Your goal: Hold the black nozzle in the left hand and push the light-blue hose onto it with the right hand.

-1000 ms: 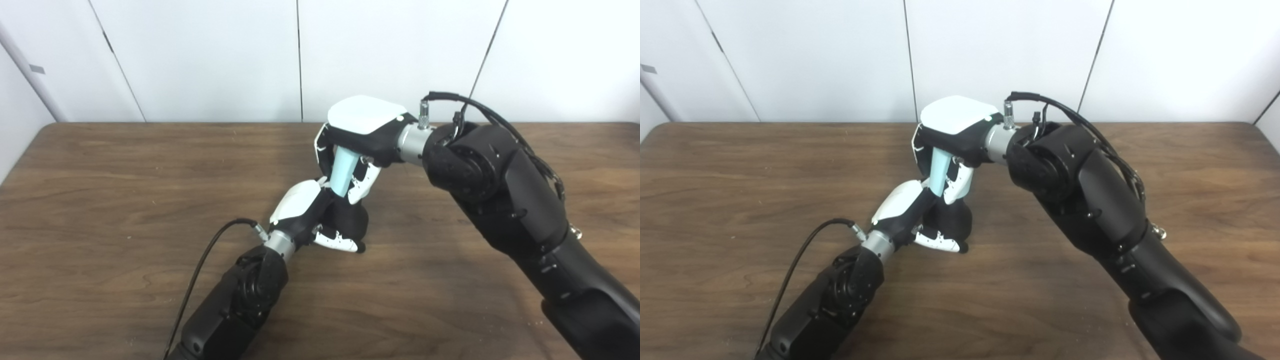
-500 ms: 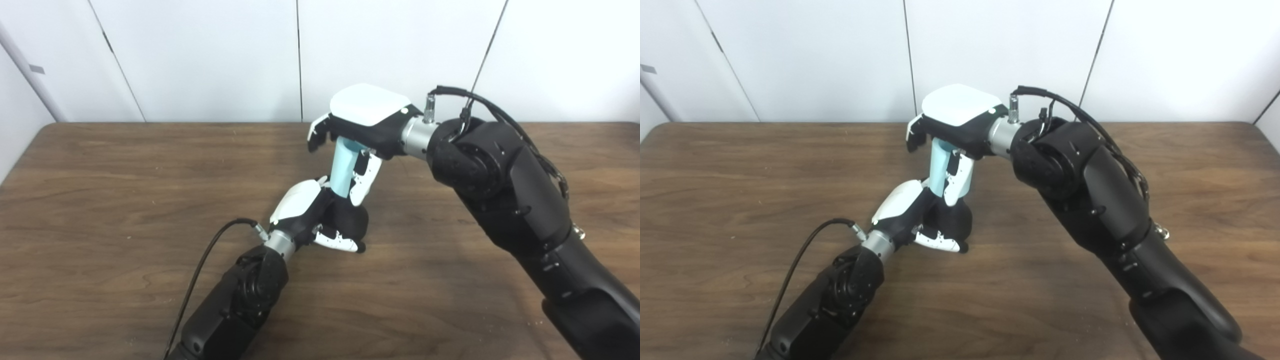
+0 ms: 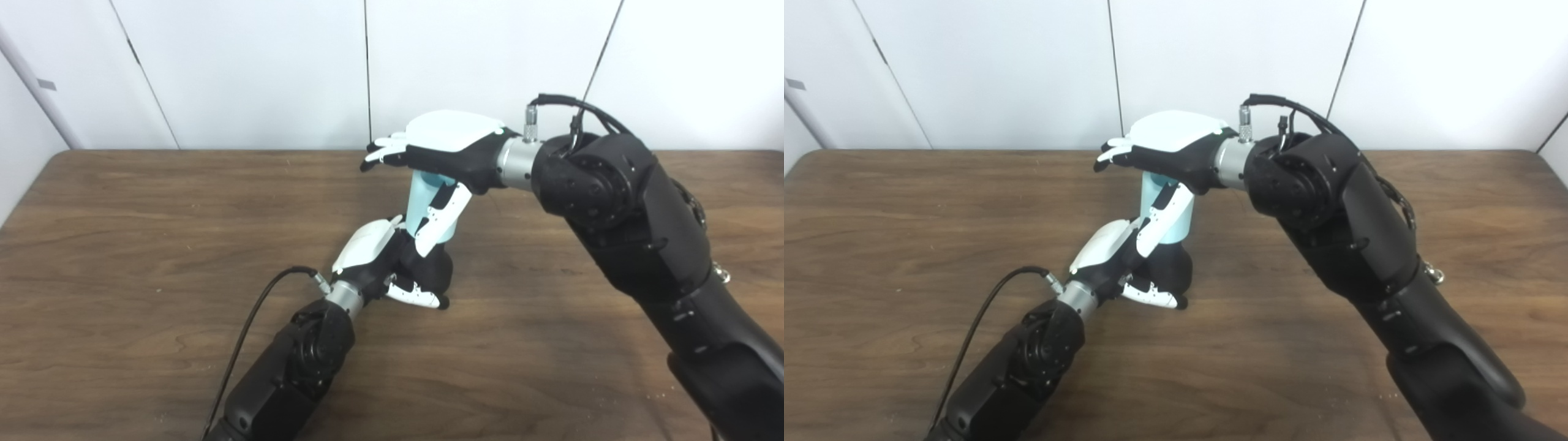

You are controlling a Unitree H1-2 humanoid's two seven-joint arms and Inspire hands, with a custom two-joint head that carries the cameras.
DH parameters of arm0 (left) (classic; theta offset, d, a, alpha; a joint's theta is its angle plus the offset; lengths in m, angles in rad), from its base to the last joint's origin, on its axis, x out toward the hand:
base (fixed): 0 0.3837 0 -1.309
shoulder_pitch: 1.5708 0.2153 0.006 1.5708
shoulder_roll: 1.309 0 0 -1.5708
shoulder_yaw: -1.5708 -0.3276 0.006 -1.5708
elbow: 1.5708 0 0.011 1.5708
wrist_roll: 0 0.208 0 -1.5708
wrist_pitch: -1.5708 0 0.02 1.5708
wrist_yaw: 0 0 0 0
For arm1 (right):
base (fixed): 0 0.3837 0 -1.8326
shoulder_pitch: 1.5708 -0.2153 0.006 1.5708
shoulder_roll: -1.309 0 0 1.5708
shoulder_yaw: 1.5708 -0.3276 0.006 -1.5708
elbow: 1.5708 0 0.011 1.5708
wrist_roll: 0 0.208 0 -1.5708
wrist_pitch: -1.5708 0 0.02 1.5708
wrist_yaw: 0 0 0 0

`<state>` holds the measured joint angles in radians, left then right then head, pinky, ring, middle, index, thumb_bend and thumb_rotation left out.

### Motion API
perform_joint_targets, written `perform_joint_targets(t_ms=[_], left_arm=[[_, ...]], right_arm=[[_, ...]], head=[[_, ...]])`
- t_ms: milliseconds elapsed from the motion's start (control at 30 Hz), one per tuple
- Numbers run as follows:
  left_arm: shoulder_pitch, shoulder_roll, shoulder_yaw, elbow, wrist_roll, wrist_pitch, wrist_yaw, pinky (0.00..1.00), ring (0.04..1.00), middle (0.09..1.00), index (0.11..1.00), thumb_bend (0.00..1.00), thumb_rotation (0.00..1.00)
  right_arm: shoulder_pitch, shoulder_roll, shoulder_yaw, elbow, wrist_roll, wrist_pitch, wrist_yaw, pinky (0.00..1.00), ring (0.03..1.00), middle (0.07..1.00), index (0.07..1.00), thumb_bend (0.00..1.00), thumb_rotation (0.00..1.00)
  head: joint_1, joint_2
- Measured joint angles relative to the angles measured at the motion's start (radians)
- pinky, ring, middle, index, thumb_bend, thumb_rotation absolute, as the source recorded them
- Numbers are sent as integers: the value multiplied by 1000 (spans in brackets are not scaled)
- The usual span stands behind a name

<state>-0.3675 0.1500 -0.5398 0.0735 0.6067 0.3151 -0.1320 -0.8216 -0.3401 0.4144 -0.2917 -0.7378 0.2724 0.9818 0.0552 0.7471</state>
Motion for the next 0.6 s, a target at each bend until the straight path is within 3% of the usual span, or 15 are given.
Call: perform_joint_targets(t_ms=[300,400,500,600], left_arm=[[-4,-6,1,9,0,0,0,1000,1000,883,480,520,40],[-4,-6,1,10,0,0,0,1000,1000,883,480,520,40],[-4,-6,0,10,0,0,0,1000,1000,883,480,520,40],[-4,-6,0,10,0,0,0,1000,1000,883,480,520,40]], right_arm=[[0,-38,-56,-11,39,-7,-19,992,1000,991,926,868,778],[2,-40,-72,-12,53,-8,-38,1000,1000,997,942,853,834],[4,-54,-91,-16,94,-30,-51,1000,1000,1000,949,832,963],[13,-84,-123,-21,137,-55,-76,1000,1000,1000,954,796,997]], head=[[2,0],[6,-2],[6,-3],[6,-3]])
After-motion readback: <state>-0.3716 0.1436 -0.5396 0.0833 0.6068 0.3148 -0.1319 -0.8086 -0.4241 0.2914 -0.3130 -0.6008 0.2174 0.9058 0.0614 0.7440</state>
